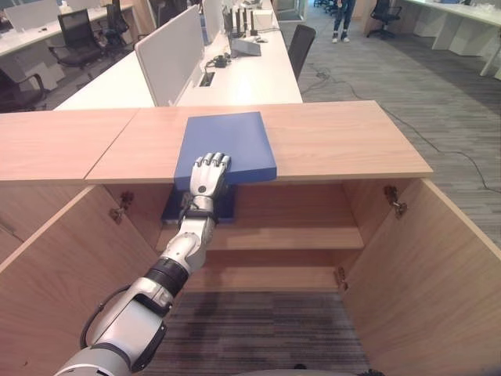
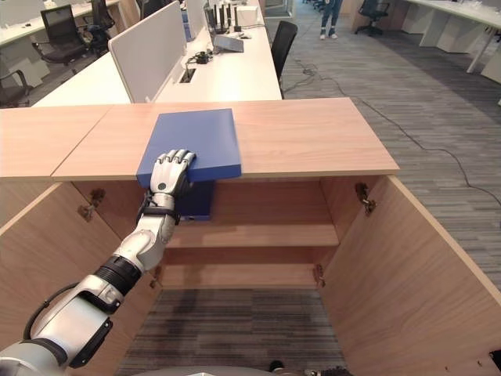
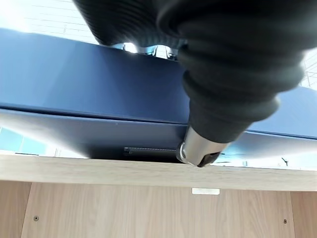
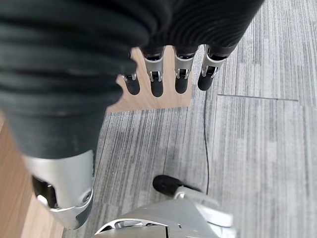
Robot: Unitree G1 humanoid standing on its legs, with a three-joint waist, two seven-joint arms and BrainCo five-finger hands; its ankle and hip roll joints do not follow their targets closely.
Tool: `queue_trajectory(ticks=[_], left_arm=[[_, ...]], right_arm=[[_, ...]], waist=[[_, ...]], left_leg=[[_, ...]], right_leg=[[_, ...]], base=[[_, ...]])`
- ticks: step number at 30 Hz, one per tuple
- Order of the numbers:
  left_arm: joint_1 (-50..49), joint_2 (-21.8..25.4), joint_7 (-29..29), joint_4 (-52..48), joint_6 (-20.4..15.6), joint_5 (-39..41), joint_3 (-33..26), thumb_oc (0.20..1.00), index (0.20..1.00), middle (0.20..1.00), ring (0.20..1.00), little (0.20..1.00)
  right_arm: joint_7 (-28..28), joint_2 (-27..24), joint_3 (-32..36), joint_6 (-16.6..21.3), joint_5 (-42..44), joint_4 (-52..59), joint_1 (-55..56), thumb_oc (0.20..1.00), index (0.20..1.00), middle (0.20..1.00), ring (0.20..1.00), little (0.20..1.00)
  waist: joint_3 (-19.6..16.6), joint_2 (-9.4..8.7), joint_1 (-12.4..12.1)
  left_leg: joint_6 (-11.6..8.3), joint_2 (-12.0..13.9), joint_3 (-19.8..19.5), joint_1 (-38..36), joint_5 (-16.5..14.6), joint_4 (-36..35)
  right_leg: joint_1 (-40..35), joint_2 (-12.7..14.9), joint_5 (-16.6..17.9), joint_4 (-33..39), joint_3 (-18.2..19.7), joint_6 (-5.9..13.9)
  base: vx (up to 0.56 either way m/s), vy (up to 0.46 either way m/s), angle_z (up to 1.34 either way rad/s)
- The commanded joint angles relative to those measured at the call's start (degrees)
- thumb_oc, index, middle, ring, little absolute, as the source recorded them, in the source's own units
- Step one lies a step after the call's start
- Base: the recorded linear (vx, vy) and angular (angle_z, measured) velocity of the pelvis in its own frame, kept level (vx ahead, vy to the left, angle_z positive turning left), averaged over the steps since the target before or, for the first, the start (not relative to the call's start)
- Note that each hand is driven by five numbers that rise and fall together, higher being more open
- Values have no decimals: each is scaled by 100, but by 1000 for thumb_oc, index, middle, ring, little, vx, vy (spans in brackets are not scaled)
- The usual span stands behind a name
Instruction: Put the empty folder in the office cabinet
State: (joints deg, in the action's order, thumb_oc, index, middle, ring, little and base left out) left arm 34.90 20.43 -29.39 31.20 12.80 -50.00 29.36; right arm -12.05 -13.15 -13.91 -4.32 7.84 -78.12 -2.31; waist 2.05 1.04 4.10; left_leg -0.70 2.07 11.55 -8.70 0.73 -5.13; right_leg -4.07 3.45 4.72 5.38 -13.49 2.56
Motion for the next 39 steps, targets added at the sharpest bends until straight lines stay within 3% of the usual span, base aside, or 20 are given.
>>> queue_trajectory(ticks=[1, 7, 8, 12, 18, 23, 24, 25, 26, 27, 28, 29, 31, 39], left_arm=[[772, 200, 51, 261, 11, -49, 31, 200, 200, 200, 200, 200], [269, 381, 127, -1164, -505, 165, -288, 200, 200, 200, 200, 200], [-97, 496, 266, -1893, -794, 316, -467, 200, 200, 200, 200, 200], [-982, 763, 579, -3293, -1484, 824, -770, 200, 200, 200, 200, 200], [-1892, 1180, 1008, -4352, -2005, 1560, -1136, 200, 200, 200, 200, 200], [-2647, 1542, 1647, -5422, -2387, 3058, -1708, 200, 200, 200, 200, 200], [-2658, 1545, 1655, -5434, -2382, 3063, -1719, 200, 200, 200, 200, 200], [-2743, 1685, 1766, -5818, -2593, 4215, -2011, 200, 200, 200, 200, 200], [-2772, 1698, 1798, -5852, -2582, 4258, -2052, 200, 200, 200, 200, 200], [-2762, 1683, 2000, -6016, -2706, 5238, -2201, 200, 200, 200, 200, 200], [-2767, 1684, 2004, -6021, -2704, 5242, -2208, 200, 200, 200, 200, 200], [-2764, 1629, 2231, -6102, -2724, 6134, -2308, 200, 200, 200, 200, 200], [-2732, 1583, 2404, -6165, -2733, 6740, -2357, 200, 200, 200, 200, 200], [-2480, 1714, 3268, -6355, -2562, 8483, -2112, 200, 200, 200, 200, 200]], right_arm=[[-117, 102, -258, 60, -9, -281, -200, 1000, 1000, 1000, 1000, 1000], [-127, 95, -135, 70, -39, -262, -170, 1000, 1000, 1000, 1000, 1000], [-128, 97, -46, 78, -25, -232, -159, 1000, 1000, 1000, 1000, 1000], [-113, 123, 126, 98, 18, -220, -94, 1000, 1000, 1000, 1000, 1000], [-20, 109, 244, 121, 15, -216, -9, 1000, 1000, 1000, 1000, 1000], [150, 53, 284, 118, -48, -213, 44, 1000, 1000, 1000, 1000, 1000], [150, 53, 279, 118, -48, -213, 44, 1000, 1000, 1000, 1000, 1000], [285, 14, 259, 78, -75, -226, 37, 1000, 1000, 1000, 1000, 1000], [289, 15, 248, 77, -76, -226, 32, 1000, 1000, 1000, 1000, 1000], [388, -14, 221, 47, -111, -233, 13, 1000, 1000, 1000, 1000, 1000], [388, -14, 218, 47, -111, -233, 12, 1000, 1000, 1000, 1000, 1000], [492, -32, 192, 19, -135, -233, -13, 1000, 1000, 1000, 1000, 1000], [598, -36, 171, 7, -158, -223, -44, 1000, 1000, 1000, 1000, 1000], [888, 3, 42, -20, -293, -243, -140, 1000, 1000, 1000, 1000, 1000]], waist=[[38, -321, -6], [71, -341, -75], [90, -353, -118], [114, -365, -191], [123, -367, -277], [123, -342, -358], [122, -342, -353], [122, -334, -404], [123, -336, -391], [120, -329, -417], [121, -329, -414], [123, -326, -434], [124, -324, -464], [136, -302, -487]], left_leg=[[-150, -24, -152, -115, -521, 13], [-144, -30, -197, -86, -520, 13], [-140, -30, -226, -71, -517, 13], [-137, -30, -260, -44, -521, 13], [-142, -35, -265, -41, -518, 13], [-162, -39, -284, -40, -494, 13], [-162, -39, -284, -40, -494, 13], [-172, -46, -307, -38, -484, 13], [-172, -46, -306, -40, -484, 13], [-178, -52, -322, -43, -476, 13], [-178, -52, -323, -43, -476, 13], [-182, -50, -336, -48, -469, 13], [-186, -49, -346, -51, -468, 13], [-194, -53, -379, -69, -466, 13]], right_leg=[[-327, 191, -274, -38, 28, 523], [-328, 201, -281, -38, 12, 518], [-326, 202, -276, -38, -7, 518], [-311, 210, -268, -38, -32, 520], [-315, 214, -257, -38, -51, 516], [-333, 219, -250, -38, -97, 516], [-333, 219, -250, -38, -97, 516], [-337, 222, -251, -38, -123, 518], [-339, 221, -251, -38, -123, 518], [-352, 225, -255, -38, -133, 516], [-353, 225, -255, -38, -133, 516], [-362, 228, -257, -38, -147, 514], [-376, 225, -270, -38, -162, 509], [-412, 230, -293, -38, -168, 494]], base=[[0, 0, 0], [0, 0, 0], [0, 0, 0], [0, 0, 0], [5, 0, 3], [6, 0, 1], [0, 0, 0], [0, 0, 0], [8, -8, 6], [1, -3, 8], [0, -7, 9], [0, 0, 0], [0, 0, 0], [-4, -2, 3]])
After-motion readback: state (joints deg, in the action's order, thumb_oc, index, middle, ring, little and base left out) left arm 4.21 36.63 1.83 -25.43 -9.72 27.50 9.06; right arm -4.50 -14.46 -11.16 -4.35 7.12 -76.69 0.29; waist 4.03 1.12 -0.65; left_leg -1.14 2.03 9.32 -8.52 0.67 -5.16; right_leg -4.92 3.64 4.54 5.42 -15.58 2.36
